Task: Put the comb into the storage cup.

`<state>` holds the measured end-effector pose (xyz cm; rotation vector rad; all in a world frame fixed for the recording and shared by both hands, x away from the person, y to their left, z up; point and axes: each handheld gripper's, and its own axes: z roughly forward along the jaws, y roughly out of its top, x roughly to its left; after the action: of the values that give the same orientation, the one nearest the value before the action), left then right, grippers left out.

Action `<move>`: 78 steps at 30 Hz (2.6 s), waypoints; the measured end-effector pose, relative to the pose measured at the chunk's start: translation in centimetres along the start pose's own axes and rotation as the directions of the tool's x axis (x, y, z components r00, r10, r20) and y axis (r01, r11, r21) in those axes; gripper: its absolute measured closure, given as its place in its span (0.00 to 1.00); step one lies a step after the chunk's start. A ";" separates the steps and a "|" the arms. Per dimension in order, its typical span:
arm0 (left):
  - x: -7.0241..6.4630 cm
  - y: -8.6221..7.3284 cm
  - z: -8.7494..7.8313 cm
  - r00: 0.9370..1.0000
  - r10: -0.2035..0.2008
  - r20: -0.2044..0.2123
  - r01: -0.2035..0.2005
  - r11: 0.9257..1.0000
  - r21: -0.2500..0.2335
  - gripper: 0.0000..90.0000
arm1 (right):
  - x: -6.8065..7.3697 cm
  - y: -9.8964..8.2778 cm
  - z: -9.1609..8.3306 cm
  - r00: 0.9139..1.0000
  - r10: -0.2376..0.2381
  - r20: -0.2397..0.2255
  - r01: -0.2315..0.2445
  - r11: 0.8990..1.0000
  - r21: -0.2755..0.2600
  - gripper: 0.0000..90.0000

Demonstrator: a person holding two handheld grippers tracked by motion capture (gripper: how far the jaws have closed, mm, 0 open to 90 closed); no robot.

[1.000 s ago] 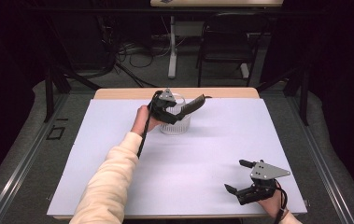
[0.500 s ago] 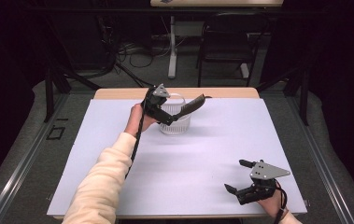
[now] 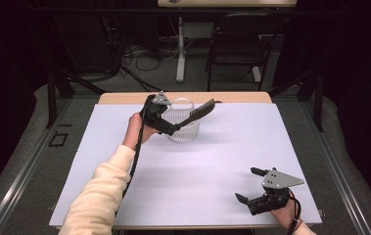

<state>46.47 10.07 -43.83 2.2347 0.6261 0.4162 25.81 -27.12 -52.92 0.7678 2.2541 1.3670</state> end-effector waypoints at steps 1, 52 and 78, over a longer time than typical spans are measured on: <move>0.0 -0.1 -0.2 1.000 -0.001 0.000 0.001 1.000 -0.002 0.00 | 0.0 0.0 0.0 1.000 0.003 0.000 -0.003 1.000 -0.001 0.00; -3.6 -6.8 -6.9 0.992 -0.080 -0.096 0.087 0.993 0.074 0.00 | 0.1 0.0 0.0 1.000 0.002 0.005 -0.002 1.000 -0.003 0.00; -6.4 -10.8 -9.4 0.988 -0.099 -0.121 0.105 0.993 0.044 0.00 | 0.1 0.1 0.1 1.000 0.005 0.006 -0.005 1.000 -0.001 0.00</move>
<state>33.43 18.37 -46.37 2.2257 0.8185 0.4886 25.84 -26.97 -52.93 0.7773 2.2483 1.3659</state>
